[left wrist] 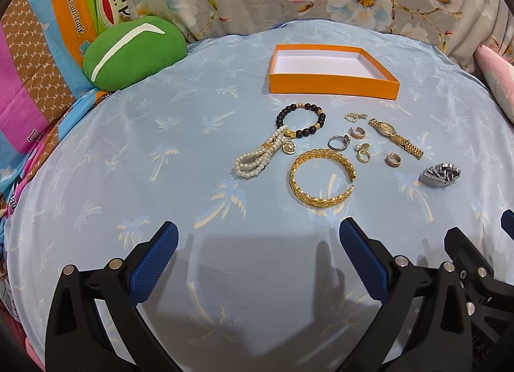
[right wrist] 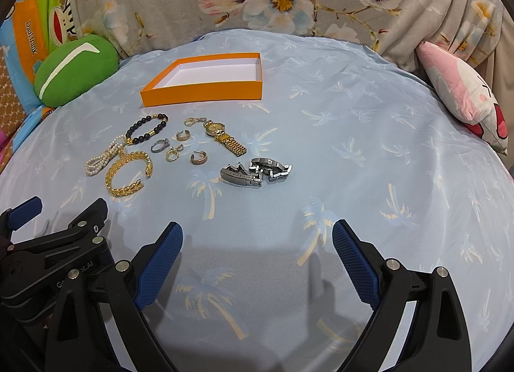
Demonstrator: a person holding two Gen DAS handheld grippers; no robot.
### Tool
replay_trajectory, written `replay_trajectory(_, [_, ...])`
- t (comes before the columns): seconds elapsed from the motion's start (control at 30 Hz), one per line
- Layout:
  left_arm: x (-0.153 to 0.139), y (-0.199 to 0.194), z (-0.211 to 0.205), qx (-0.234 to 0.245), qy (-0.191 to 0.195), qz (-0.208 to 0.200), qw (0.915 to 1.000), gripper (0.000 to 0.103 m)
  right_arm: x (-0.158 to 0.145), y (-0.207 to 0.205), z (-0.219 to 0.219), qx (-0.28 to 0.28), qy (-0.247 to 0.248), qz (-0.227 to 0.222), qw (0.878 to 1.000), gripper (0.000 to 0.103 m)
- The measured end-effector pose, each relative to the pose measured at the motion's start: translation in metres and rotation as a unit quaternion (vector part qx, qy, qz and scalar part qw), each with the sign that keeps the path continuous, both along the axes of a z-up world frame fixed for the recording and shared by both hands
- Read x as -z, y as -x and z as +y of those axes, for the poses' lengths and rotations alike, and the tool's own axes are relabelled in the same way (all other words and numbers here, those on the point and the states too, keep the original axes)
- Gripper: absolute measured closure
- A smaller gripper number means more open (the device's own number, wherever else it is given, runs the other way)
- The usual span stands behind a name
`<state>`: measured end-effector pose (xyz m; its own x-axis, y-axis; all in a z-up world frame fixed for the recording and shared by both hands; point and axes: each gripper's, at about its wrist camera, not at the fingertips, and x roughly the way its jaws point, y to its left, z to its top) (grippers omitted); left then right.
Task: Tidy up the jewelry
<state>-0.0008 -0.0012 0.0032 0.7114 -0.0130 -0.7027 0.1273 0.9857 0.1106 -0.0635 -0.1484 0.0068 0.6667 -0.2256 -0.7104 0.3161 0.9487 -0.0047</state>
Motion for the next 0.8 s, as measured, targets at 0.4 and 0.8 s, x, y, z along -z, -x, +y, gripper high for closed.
replay_trajectory(0.4, [0.0005,0.0001,-0.0002,0.000,0.000,0.000,1.0000,0.005,0.0002,0.0010,-0.0008,0.000,0.000,0.000,1.000,0.011])
replay_trajectory(0.8, [0.0010,0.0003,-0.0004,0.000,-0.001,0.000,1.0000,0.005,0.0009,0.0022,-0.0023,0.000,-0.001,-0.001,1.000,0.011])
